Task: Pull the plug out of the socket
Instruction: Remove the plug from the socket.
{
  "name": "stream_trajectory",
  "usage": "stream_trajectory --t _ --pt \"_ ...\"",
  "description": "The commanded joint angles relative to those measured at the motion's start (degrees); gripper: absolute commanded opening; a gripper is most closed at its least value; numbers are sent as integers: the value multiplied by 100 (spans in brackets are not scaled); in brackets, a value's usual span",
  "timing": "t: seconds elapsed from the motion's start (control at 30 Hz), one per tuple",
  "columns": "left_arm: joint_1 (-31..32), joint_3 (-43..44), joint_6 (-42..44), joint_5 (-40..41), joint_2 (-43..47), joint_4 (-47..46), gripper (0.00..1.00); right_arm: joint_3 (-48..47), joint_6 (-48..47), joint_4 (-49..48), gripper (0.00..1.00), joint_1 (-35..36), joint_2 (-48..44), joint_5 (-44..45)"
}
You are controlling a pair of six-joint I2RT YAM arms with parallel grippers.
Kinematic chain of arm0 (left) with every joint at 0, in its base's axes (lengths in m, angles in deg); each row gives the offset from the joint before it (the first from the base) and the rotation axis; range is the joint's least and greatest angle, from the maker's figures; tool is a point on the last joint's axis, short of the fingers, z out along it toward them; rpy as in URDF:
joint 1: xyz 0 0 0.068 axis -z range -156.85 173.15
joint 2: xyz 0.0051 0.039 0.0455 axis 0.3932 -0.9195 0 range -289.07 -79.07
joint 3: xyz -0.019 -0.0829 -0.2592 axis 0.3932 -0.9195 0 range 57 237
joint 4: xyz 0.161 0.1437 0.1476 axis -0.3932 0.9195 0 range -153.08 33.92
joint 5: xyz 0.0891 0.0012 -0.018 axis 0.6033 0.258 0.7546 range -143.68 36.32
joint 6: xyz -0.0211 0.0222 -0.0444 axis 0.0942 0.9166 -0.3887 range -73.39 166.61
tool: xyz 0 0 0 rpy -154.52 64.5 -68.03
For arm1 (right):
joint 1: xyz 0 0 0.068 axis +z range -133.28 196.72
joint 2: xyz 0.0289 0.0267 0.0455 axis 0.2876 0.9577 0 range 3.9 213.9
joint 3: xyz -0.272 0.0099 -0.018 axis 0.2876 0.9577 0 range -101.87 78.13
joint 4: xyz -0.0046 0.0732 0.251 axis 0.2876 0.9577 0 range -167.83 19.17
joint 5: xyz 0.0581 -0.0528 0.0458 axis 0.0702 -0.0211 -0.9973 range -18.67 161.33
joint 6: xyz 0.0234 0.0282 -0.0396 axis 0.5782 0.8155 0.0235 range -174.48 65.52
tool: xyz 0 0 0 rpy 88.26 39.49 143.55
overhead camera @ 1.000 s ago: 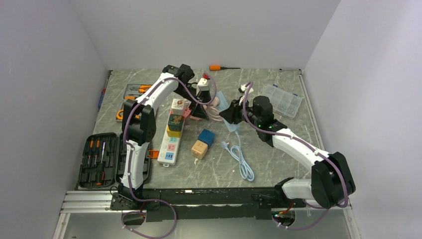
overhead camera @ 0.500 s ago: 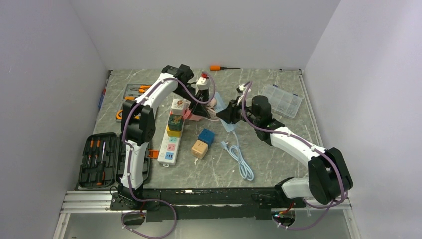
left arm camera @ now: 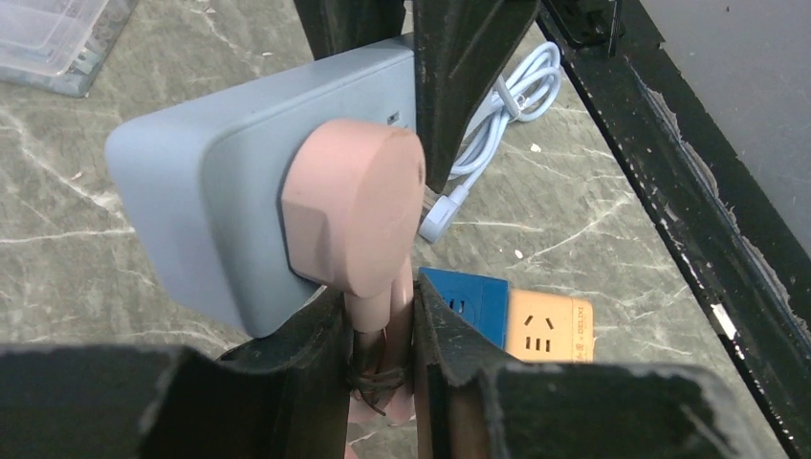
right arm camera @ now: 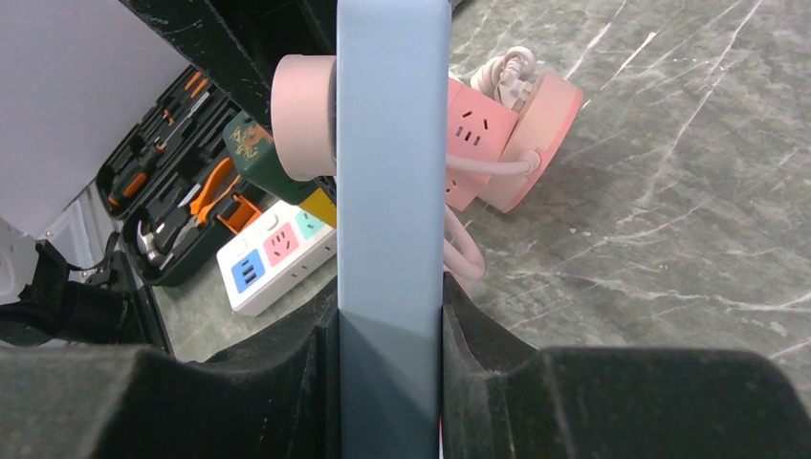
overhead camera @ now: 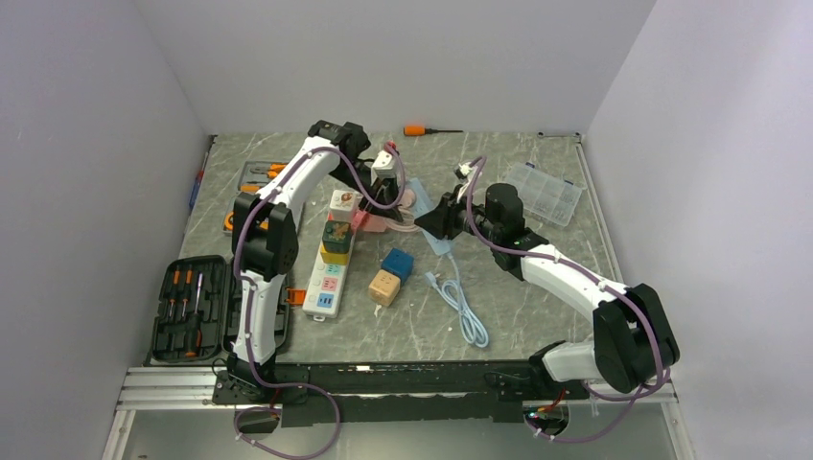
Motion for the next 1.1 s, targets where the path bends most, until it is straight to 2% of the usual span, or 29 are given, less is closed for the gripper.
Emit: stream_trajectory --t 0.0,0.2,0.57,0.73,1.07 --pt "-13 150 633 -89 249 844 12 98 4 -334 0 -294 -98 -113" --pt "-9 -69 809 68 379 854 8 13 -63 -292 0 -738 142 -210" --pt "-28 -37 830 -95 418 855 7 -229 -62 -334 0 -563 642 -457" --pt "-16 -87 909 -288 528 855 0 -258 -222 -111 0 -339 697 -104" --pt "276 -809 1504 210 1080 879 0 -1066 -128 531 0 -367 1906 1298"
